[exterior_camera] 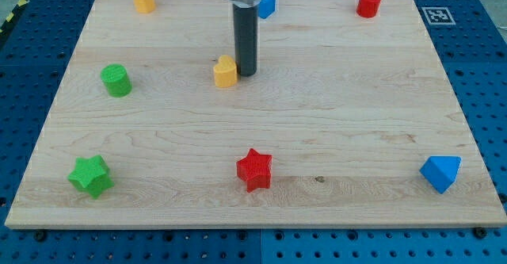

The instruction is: Move your arm to the green circle

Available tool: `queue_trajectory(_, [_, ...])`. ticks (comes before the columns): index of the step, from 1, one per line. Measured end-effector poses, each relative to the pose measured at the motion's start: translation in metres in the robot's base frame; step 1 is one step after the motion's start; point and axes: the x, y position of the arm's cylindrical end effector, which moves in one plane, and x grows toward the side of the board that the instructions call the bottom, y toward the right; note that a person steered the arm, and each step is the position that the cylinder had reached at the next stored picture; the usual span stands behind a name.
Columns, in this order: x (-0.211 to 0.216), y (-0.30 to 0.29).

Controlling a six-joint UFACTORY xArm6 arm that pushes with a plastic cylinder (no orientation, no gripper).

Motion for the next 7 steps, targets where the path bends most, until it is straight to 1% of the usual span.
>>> queue_trajectory(2, [0.0,-0.043])
queue_trajectory(3, [-0.003,-0.047])
queue_trajectory(4, [-0.051,-0.062])
queue_trajectory(5, [-0.059,-0.123])
queue_trajectory(6, [-0.049,-0.198])
queue_trajectory(7, [0.006,-0.241])
